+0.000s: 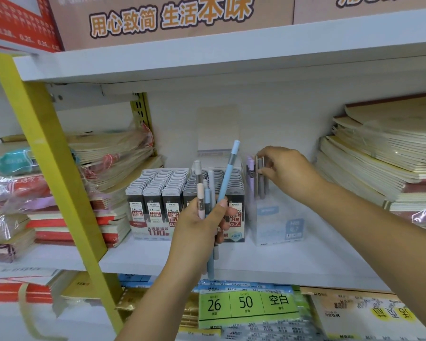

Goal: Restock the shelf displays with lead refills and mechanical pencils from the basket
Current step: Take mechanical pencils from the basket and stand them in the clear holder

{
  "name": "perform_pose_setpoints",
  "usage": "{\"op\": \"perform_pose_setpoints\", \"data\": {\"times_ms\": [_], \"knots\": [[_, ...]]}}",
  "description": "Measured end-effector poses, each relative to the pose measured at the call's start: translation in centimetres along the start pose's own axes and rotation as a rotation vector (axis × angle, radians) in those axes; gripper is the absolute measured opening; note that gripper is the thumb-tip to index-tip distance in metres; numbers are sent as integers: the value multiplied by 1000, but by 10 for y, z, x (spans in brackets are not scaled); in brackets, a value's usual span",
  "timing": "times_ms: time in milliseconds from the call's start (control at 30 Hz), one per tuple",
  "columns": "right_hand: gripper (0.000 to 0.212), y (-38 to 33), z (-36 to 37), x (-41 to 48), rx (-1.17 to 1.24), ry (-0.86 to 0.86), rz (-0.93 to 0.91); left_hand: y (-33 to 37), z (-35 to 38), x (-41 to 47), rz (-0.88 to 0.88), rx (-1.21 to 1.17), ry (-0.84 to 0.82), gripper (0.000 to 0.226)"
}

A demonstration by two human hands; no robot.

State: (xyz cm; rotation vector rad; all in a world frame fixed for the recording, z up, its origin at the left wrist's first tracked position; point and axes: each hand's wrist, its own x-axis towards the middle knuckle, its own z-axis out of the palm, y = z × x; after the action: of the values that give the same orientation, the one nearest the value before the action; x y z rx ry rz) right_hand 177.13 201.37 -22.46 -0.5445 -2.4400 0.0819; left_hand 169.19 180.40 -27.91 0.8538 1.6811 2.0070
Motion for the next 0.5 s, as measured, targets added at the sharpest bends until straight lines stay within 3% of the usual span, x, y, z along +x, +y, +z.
{"op": "perform_pose_setpoints", "data": {"times_ms": [133,167,267,300,500], "knots": [[35,-1,-19,-38,165,285,34,0,-4,-3,1,-20,-15,11],[38,2,-21,-54,174,257,80,0,-4,-3,0,-31,-15,12],[58,9,-19,-98,218,-144,227,1,-5,-4,-6,-49,-14,14],[61,10,-16,-107,226,-209,225,1,-5,-5,-7,-49,-15,15],[30,2,4,-125,174,19,216,-1,0,-14,-17,-39,-38,13]]}}
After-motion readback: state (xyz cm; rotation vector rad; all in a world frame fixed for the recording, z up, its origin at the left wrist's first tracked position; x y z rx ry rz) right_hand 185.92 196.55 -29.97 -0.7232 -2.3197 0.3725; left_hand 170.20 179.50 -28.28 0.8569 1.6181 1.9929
